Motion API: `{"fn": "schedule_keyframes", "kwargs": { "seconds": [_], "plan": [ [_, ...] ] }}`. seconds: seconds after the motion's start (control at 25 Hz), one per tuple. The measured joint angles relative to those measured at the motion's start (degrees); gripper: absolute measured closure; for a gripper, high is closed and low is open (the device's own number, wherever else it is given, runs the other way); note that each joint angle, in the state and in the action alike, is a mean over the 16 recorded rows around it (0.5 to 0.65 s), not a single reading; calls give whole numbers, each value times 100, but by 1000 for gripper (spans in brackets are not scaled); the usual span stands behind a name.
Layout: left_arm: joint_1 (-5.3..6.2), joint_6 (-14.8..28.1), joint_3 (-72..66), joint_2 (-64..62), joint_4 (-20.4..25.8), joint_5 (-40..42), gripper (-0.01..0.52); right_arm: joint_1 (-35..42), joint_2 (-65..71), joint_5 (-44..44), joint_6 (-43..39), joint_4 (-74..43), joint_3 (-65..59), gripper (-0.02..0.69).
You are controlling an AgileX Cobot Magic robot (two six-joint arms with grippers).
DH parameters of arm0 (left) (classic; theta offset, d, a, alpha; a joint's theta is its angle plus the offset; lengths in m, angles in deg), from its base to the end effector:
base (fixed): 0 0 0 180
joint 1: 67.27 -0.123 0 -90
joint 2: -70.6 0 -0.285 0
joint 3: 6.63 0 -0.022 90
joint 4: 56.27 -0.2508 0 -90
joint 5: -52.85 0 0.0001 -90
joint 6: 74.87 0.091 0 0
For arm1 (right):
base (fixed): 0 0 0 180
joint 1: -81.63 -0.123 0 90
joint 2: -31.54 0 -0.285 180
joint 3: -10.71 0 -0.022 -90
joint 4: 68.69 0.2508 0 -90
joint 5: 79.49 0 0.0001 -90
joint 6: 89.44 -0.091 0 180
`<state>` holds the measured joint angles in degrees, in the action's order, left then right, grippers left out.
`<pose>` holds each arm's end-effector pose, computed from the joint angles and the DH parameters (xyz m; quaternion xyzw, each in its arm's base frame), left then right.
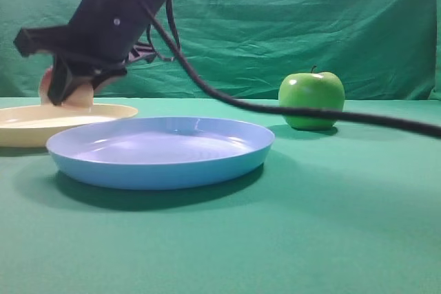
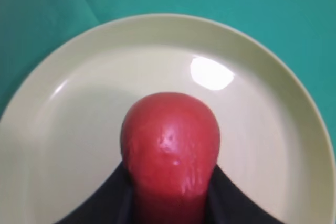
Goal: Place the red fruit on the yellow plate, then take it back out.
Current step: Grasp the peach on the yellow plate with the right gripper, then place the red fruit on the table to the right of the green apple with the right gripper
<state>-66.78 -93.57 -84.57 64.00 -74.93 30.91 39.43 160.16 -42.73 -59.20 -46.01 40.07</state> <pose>0.0516 0.0105 0.1774 -0.0419 0.7939 0.0382 0.6054 0.3509 0.3466 0.2656 -0.4549 0.7937 0.2054 0.3476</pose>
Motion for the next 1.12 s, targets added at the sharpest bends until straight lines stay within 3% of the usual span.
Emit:
{"fn": "schedule_keyframes", "kwargs": {
  "seconds": [0.68,1.12],
  "plan": [
    [0,0,0,0,0,0,514,1288,-3832,-579,-882,-654,-4627,478],
    [0,0,0,0,0,0,514,1879,-4516,-1960,-926,-651,-7040,478]
  ]
}}
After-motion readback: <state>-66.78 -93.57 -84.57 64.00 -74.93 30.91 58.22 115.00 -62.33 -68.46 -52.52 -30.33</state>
